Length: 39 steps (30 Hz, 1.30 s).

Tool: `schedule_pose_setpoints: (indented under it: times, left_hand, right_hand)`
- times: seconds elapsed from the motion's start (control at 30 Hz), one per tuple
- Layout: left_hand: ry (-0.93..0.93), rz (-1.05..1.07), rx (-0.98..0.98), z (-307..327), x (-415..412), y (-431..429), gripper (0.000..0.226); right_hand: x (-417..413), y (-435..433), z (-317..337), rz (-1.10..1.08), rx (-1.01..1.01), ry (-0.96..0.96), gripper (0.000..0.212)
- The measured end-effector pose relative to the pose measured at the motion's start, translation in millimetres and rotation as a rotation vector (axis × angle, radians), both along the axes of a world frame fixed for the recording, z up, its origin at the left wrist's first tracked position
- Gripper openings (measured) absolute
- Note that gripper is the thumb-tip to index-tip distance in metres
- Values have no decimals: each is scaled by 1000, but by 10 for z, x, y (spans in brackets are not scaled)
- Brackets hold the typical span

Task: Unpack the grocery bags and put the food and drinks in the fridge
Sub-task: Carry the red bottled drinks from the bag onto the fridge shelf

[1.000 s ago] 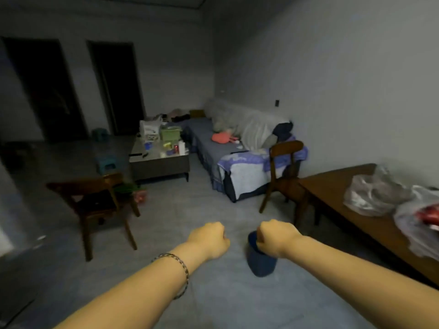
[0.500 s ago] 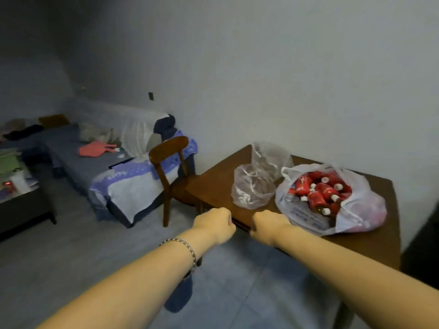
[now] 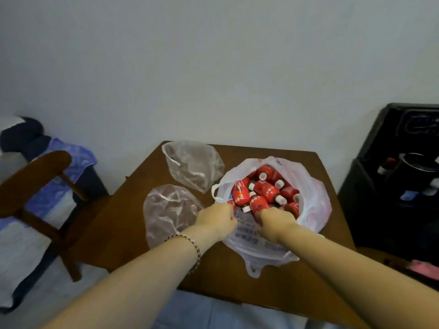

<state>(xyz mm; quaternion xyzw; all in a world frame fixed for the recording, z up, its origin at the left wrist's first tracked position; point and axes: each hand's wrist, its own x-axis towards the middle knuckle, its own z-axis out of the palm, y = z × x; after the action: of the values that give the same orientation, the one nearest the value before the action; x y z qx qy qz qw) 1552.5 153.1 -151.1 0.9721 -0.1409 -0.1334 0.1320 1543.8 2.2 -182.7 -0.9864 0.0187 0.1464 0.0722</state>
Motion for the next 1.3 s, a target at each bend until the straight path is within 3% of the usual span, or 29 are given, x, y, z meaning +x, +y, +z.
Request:
schedule_pose_setpoints:
  times: [0.33, 0.57, 0.67, 0.8, 0.93, 1.0, 1.1, 1.2, 1.3]
  left_hand:
    - [187, 61, -98, -843, 1261, -643, 21]
    - [359, 88, -180, -1121, 1731, -744, 12]
    - [416, 99, -213, -1185, 1882, -769, 9]
    - [378, 105, -355, -1227, 2048, -882, 10]
    - [457, 133, -531, -1227, 2245, -1029, 42]
    - [453, 54, -434, -1235, 2304, -1067, 46]
    - [367, -83, -314, -1273, 2306, -1024, 26]
    - [335, -129, -262, -1338, 2201, -916, 24]
    - [154, -234, -124, -1385, 2087, -828, 21]
  right_hand:
    - [1390, -600, -1135, -214, 130, 166, 40]
    - [1953, -667, -1605, -296, 139, 245, 87]
    - [2000, -681, -1689, -404, 323, 283, 100]
    - [1913, -777, -1644, -554, 602, 221, 94]
    - [1696, -808, -1457, -529, 864, 83, 90]
    - [1601, -805, -1357, -388, 862, 77, 93]
    - [1501, -785, -1291, -260, 846, 137, 97]
    - [1473, -792, -1301, -141, 792, 249, 98]
    - [1556, -836, -1414, -225, 656, 378, 102]
